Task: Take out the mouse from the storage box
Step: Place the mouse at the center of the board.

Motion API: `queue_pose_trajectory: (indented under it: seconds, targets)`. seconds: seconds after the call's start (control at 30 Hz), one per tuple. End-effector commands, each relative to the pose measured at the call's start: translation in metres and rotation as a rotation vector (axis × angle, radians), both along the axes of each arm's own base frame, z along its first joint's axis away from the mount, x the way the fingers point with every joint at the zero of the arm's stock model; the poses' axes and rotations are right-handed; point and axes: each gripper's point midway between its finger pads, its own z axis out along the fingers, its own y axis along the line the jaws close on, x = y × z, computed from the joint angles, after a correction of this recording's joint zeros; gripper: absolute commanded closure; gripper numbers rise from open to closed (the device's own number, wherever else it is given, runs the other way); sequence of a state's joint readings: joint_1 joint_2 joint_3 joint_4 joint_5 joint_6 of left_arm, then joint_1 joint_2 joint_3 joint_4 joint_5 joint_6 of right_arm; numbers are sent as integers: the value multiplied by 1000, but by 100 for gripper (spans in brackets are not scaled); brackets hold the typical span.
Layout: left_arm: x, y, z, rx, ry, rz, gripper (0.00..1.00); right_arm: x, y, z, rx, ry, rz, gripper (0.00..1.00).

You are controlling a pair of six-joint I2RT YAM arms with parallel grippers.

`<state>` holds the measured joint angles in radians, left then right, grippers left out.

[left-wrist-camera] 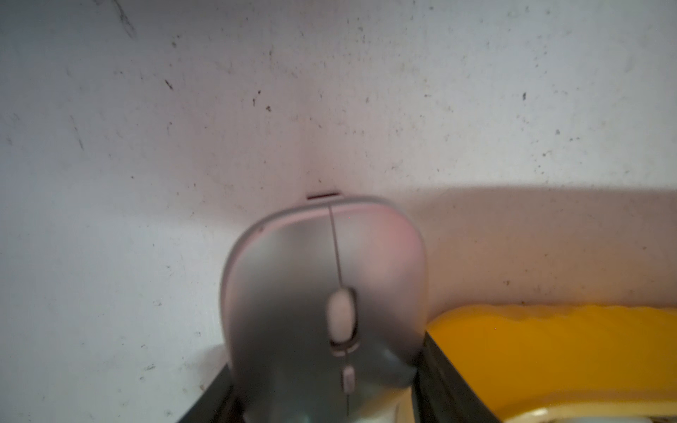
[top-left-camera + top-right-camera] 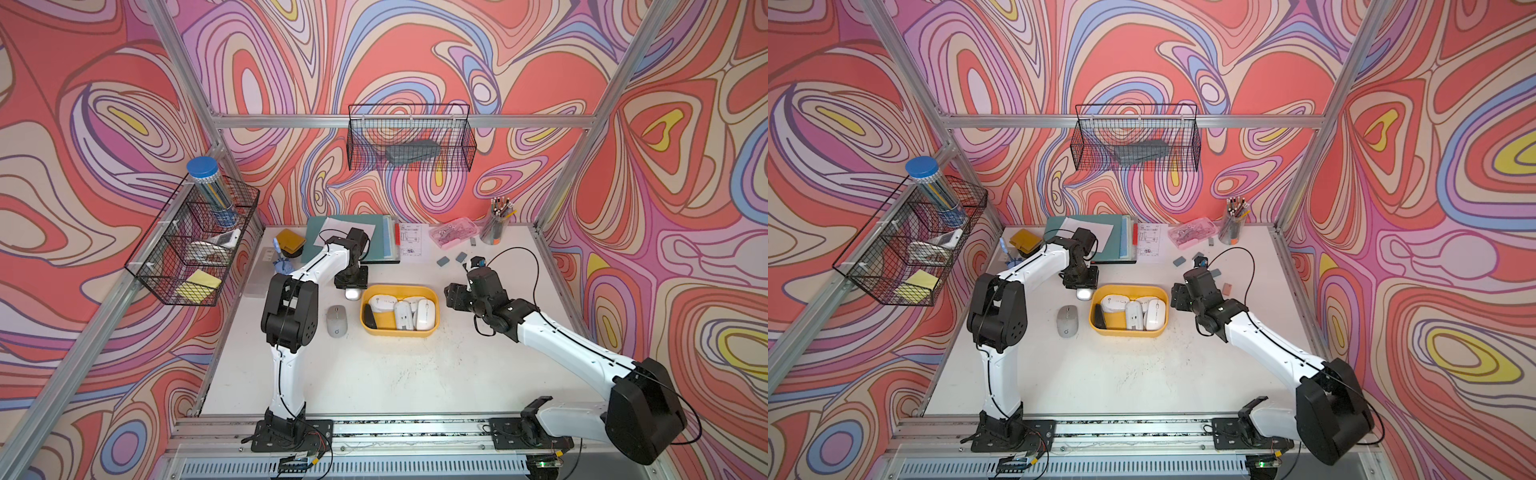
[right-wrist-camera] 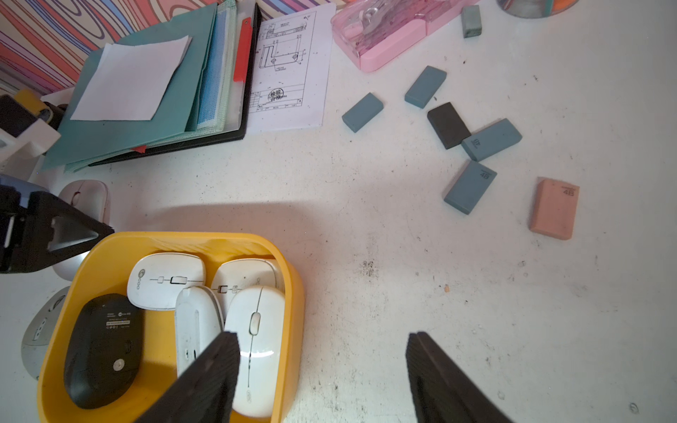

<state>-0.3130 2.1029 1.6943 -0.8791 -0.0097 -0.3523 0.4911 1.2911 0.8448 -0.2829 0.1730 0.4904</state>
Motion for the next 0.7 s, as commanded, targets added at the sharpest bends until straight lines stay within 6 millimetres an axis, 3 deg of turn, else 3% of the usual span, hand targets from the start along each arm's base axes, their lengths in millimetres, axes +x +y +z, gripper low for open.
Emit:
queue_pose_trajectory:
  seconds: [0.0,0.27,0.33,0.5,0.67]
  targets:
    - [-5,10,-17,44,63,26,100,-1,-2,1,2,-10,1,27]
    - [-12,13,-30,65,134,42,99,-1,-2,1,3,-11,5,27]
    - [-16,16,-33,76,162,47,92,-1,-2,1,4,-11,5,27]
    - [-26,22,-39,113,205,48,62,-2,-2,2,6,-13,9,27]
    - [-31,26,-43,134,229,49,50,-3,-2,5,10,-19,11,27]
